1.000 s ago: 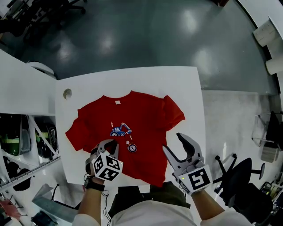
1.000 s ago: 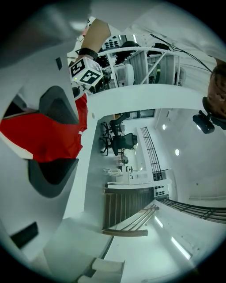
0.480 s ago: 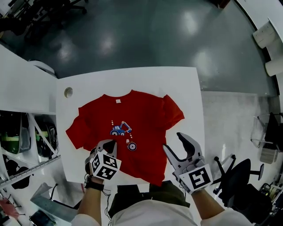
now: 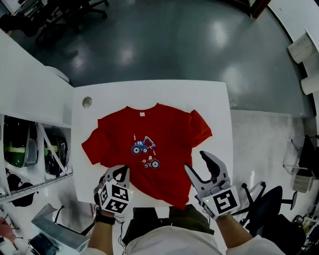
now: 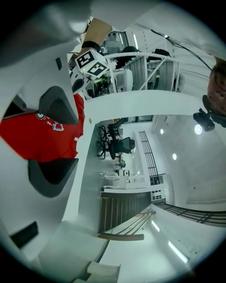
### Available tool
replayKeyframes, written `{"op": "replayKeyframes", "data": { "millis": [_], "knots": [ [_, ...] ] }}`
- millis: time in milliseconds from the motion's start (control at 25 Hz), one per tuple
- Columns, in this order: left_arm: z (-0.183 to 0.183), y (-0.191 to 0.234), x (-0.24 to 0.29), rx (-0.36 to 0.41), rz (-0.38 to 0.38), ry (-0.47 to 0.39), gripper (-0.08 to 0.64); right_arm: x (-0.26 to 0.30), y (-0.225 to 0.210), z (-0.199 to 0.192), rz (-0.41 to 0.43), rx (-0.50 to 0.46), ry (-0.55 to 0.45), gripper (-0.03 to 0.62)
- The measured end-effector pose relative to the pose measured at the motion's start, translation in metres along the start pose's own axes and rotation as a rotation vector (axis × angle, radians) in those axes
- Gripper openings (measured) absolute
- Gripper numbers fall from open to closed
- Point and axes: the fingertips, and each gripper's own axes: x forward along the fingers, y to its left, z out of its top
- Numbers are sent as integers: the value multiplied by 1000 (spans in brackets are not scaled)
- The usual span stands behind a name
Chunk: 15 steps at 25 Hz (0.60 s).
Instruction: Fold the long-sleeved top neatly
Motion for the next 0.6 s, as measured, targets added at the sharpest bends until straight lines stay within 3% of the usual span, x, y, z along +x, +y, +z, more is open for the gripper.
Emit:
{"op": "replayKeyframes", "data": {
  "millis": [600],
  "knots": [
    [-93,3,-56,-157,63,45,14,13,59,17,95,-56,-6,250]
  ]
}}
